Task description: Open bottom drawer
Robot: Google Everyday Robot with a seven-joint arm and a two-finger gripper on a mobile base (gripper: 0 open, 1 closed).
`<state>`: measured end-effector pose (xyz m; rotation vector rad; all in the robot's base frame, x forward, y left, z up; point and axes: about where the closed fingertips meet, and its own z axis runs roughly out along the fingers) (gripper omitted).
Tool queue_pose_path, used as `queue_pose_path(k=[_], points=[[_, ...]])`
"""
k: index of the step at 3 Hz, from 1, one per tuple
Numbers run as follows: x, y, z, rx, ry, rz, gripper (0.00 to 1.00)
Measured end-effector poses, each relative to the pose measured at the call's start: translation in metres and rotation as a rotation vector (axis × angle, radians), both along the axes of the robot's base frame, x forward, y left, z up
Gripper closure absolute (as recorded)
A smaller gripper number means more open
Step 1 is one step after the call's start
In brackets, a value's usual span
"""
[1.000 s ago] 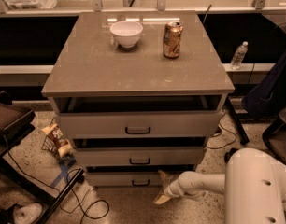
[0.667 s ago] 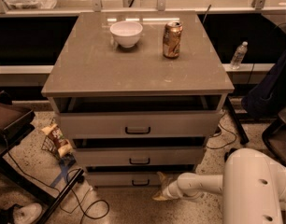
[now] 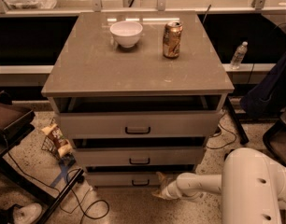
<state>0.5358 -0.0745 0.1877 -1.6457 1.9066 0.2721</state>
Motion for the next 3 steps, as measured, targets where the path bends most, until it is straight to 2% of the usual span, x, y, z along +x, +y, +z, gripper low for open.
queue_pose_path(k=[2,3], points=[[-0.0005,0.001,0.0004,0.001,0.001,0.001,0.09],[-0.0005,0.0011,0.0004,0.001,0.001,0.001,0.0]])
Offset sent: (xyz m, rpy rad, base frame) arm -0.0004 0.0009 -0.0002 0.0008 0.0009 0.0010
